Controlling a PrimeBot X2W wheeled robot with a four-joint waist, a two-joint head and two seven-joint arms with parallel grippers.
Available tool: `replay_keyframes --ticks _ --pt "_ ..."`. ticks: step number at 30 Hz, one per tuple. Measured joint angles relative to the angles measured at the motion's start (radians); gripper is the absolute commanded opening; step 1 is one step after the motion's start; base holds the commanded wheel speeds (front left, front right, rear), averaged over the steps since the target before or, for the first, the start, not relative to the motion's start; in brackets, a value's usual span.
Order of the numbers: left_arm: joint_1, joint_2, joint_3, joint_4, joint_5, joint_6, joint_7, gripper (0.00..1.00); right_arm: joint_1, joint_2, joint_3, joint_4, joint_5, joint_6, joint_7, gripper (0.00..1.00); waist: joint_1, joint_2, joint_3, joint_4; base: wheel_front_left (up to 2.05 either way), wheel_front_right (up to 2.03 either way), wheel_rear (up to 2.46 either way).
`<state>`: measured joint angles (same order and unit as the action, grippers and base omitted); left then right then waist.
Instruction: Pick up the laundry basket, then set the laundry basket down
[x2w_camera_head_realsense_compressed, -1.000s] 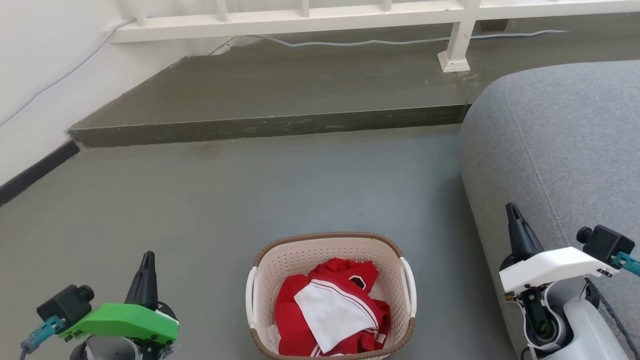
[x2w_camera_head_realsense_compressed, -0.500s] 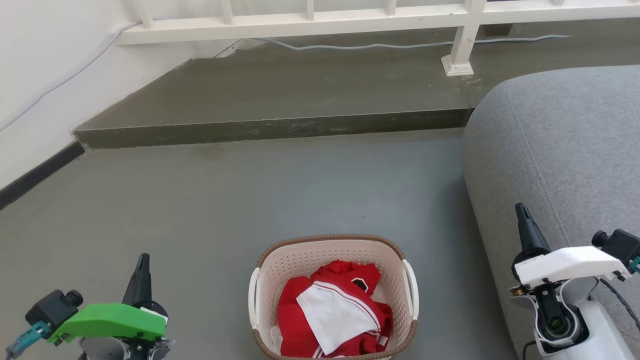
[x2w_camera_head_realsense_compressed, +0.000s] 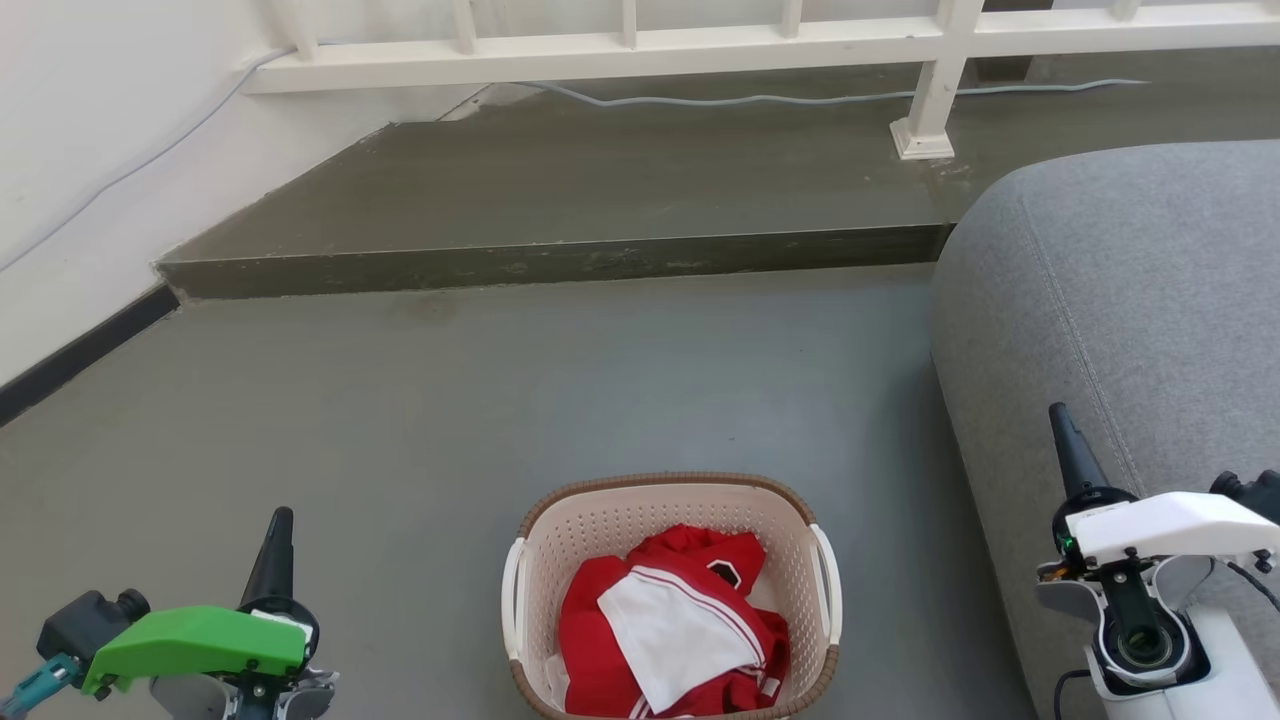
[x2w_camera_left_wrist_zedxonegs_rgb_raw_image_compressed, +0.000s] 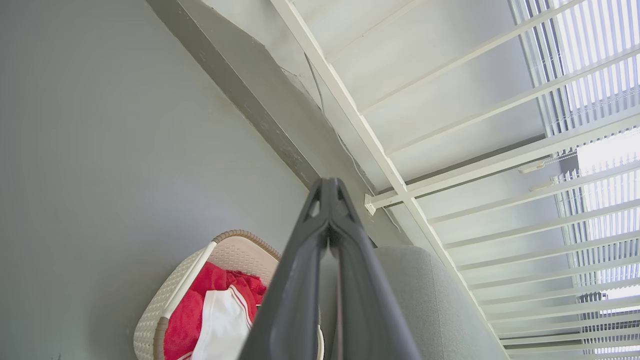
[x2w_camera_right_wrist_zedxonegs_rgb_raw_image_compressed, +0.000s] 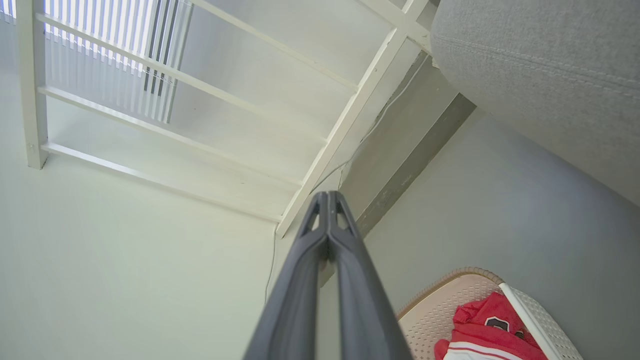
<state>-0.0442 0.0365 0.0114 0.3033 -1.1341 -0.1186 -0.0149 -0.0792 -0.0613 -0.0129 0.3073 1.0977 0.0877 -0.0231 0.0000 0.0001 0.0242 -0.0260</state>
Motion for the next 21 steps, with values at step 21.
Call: replay_keyframes --ticks 21 --pt "-0.002 0.0 0.039 -0.015 -0.238 -0.001 0.067 0.0 0.0 0.011 -0.064 -0.01 0.258 0.017 0.069 0.0 0.0 0.0 -0.012 0.014 0.0 0.0 0.0"
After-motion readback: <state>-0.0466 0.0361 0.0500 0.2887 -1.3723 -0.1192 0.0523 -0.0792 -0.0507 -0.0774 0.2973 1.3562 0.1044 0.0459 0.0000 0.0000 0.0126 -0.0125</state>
